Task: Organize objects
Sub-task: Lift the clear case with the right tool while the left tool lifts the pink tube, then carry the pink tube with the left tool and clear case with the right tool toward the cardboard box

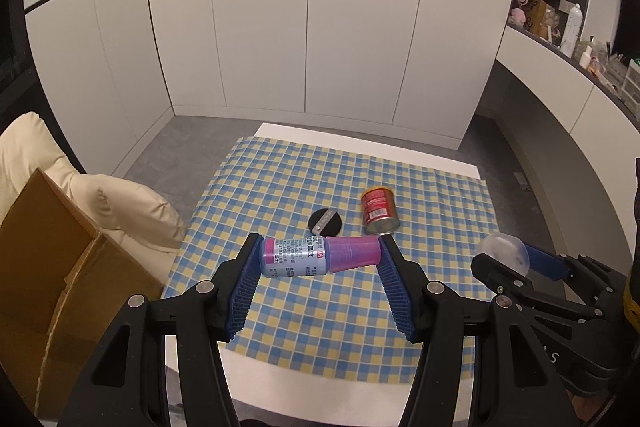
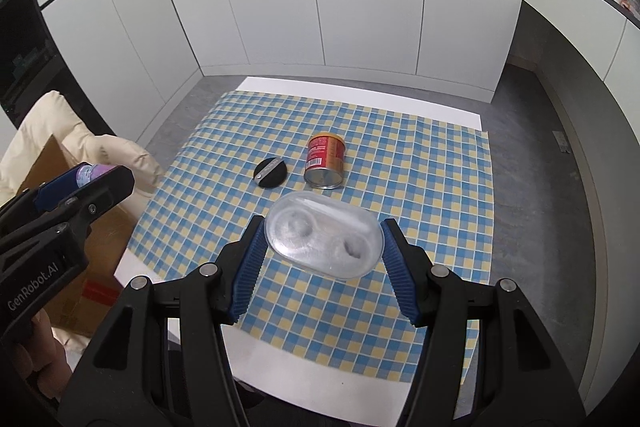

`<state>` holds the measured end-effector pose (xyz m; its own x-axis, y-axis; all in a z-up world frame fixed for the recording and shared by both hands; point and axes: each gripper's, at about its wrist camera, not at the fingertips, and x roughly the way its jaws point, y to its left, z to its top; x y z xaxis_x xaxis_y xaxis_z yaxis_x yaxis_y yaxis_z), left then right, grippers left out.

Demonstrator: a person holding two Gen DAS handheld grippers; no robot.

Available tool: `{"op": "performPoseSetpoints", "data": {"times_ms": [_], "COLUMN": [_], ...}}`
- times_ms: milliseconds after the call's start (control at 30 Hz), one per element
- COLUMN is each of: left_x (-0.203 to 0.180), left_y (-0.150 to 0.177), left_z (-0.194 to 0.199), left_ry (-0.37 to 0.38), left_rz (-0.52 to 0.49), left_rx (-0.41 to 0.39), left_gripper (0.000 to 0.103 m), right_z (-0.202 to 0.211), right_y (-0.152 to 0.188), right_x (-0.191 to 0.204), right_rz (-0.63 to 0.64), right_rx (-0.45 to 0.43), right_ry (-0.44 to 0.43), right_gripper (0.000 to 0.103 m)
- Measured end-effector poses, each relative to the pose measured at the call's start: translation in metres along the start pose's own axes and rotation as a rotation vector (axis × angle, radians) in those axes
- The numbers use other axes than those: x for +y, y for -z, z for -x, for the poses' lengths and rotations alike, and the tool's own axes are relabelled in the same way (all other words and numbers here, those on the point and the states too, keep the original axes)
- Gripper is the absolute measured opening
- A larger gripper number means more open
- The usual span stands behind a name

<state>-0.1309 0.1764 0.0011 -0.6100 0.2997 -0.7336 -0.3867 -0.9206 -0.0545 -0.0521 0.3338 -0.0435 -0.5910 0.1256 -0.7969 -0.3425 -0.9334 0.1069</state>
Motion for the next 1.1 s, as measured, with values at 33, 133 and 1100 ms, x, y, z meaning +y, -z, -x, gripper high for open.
{"op": "performPoseSetpoints", "data": {"times_ms": [33,133,1100], "left_x": [-0.001,-0.005,0.019], "left_y": [0.001,0.004,0.016], "left_z": [0.003,0.013,0.013], "left_ry": [0.005,0.011,0.005], "left_rz": [-0.007,-0.014,0.052], "left_rx": [-0.001,-0.008,-0.035], "left_gripper": [0.058,0.058,0.058], "right_z": [0.003,0.010,0.026], "right_y": [0.000,0.003,-0.004], "right_x": [-0.001,-0.002,0.003], "right_rz": [0.010,0.041,0.073], "right_rx": [-0.005,-0.010,-0.060], "right_ry": [-0.002,-0.006,-0.049], "right_gripper": [0.060,0.060,0.060]}}
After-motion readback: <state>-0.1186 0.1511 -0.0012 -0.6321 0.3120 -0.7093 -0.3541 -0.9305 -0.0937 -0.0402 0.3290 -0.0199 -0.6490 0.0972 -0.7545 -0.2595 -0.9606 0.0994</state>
